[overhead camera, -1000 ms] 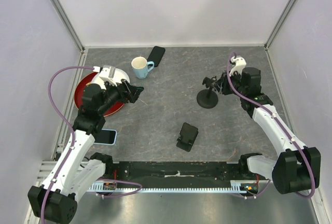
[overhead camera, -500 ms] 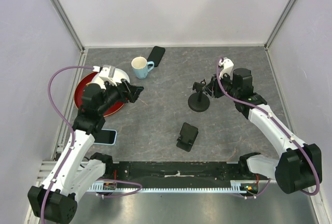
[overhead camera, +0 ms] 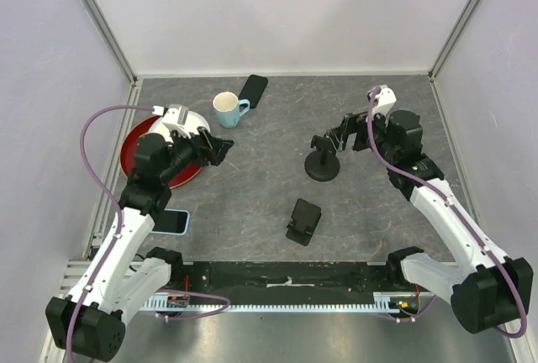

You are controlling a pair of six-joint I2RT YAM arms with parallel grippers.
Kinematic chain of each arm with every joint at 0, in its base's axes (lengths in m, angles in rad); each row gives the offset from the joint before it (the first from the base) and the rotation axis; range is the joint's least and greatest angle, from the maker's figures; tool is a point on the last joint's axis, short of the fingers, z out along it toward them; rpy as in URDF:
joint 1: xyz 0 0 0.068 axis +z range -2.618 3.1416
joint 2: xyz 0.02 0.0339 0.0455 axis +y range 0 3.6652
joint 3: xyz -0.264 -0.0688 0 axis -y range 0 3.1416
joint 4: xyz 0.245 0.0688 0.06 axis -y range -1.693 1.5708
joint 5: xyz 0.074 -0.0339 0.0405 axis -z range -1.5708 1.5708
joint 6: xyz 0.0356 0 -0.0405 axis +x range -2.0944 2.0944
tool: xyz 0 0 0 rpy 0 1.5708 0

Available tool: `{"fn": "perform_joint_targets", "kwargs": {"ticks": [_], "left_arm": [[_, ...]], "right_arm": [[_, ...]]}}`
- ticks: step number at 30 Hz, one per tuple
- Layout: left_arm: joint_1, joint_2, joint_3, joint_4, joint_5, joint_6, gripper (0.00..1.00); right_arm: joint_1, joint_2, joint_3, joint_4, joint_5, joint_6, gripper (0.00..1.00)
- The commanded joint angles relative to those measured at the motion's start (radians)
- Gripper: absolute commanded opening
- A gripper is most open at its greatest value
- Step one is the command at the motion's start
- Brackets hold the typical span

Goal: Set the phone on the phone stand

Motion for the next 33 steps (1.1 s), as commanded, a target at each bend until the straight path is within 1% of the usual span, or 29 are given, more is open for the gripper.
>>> {"fn": "perform_joint_targets", "kwargs": {"ticks": [1, 2, 4, 7, 10, 11, 13, 14, 16, 17, 18, 19, 20, 21, 22, 23, 24, 25, 26, 27, 28, 29, 30, 31, 32, 33], "left_arm": [[0.005, 0.010, 0.047, 0.010, 0.015, -0.009, 0.84], [0.003, 0.014, 0.047, 0.008, 0.018, -0.011, 0.84], [0.005, 0.029, 0.053, 0.008, 0.032, -0.011, 0.84], [0.005, 0.063, 0.065, -0.002, 0.060, -0.013, 0.84], [0.005, 0.094, 0.082, -0.016, 0.089, -0.014, 0.84], [0.005, 0.114, 0.083, -0.019, 0.094, -0.014, 0.84], [0.005, 0.135, 0.090, -0.007, 0.091, -0.014, 0.84], [0.005, 0.161, 0.097, -0.004, 0.080, -0.016, 0.84], [0.005, 0.204, 0.164, -0.027, 0.049, -0.055, 0.82], [0.003, 0.229, 0.194, -0.030, 0.052, -0.072, 0.81], [0.003, 0.288, 0.258, -0.030, 0.057, -0.104, 0.78], [0.005, 0.321, 0.293, -0.027, 0.042, -0.130, 0.78], [0.005, 0.364, 0.330, -0.025, 0.026, -0.152, 0.77], [0.005, 0.441, 0.411, -0.027, 0.012, -0.176, 0.73], [0.003, 0.495, 0.459, -0.048, -0.026, -0.186, 0.70], [0.005, 0.543, 0.511, -0.082, -0.049, -0.195, 0.69], [0.011, 0.595, 0.636, -0.117, -0.069, -0.218, 0.65], [0.017, 0.720, 0.707, -0.155, -0.078, -0.230, 0.62], [0.031, 0.779, 0.776, -0.241, -0.072, -0.241, 0.58], [0.037, 0.846, 0.910, -0.272, -0.057, -0.261, 0.50], [0.043, 0.953, 0.976, -0.307, -0.051, -0.273, 0.47], [0.055, 1.014, 1.090, -0.346, -0.043, -0.302, 0.46], [0.060, 1.060, 1.138, -0.358, -0.037, -0.318, 0.44], [0.063, 1.145, 1.186, -0.367, -0.043, -0.330, 0.44], [0.066, 1.181, 1.267, -0.377, -0.053, -0.348, 0.44], [0.068, 1.215, 1.307, -0.383, -0.082, -0.358, 0.44]], "right_arm": [[0.003, -0.034, 0.061, 0.052, 0.071, 0.110, 0.96], [0.005, -0.030, 0.061, 0.098, 0.034, 0.125, 0.96], [0.012, -0.007, 0.061, 0.132, 0.003, 0.188, 0.95], [0.064, 0.057, 0.081, 0.179, 0.006, 0.258, 0.93], [0.152, 0.142, 0.130, 0.190, 0.078, 0.300, 0.88], [0.204, 0.163, 0.144, 0.204, 0.099, 0.306, 0.87], [0.242, 0.237, 0.184, 0.225, 0.168, 0.330, 0.85], [0.261, 0.266, 0.204, 0.239, 0.179, 0.364, 0.79], [0.267, 0.353, 0.282, 0.251, 0.172, 0.377, 0.72], [0.272, 0.414, 0.349, 0.251, 0.173, 0.377, 0.70], [0.270, 0.442, 0.385, 0.245, 0.175, 0.374, 0.69], [0.272, 0.470, 0.422, 0.230, 0.193, 0.361, 0.69], [0.269, 0.513, 0.492, 0.187, 0.207, 0.334, 0.69], [0.267, 0.527, 0.518, 0.164, 0.225, 0.315, 0.69], [0.265, 0.536, 0.535, 0.143, 0.250, 0.303, 0.69], [0.256, 0.524, 0.528, 0.136, 0.253, 0.294, 0.69], [0.249, 0.512, 0.507, 0.147, 0.250, 0.295, 0.69], [0.236, 0.492, 0.477, 0.170, 0.241, 0.301, 0.70], [0.207, 0.457, 0.410, 0.232, 0.203, 0.311, 0.69], [0.192, 0.438, 0.379, 0.262, 0.184, 0.324, 0.69], [0.175, 0.423, 0.352, 0.303, 0.167, 0.331, 0.69], [0.143, 0.397, 0.310, 0.314, 0.138, 0.331, 0.69], [0.129, 0.384, 0.293, 0.320, 0.130, 0.332, 0.69], [0.114, 0.372, 0.279, 0.330, 0.124, 0.328, 0.69], [0.085, 0.351, 0.249, 0.334, 0.121, 0.326, 0.69], [0.069, 0.343, 0.233, 0.340, 0.110, 0.324, 0.69]]}}
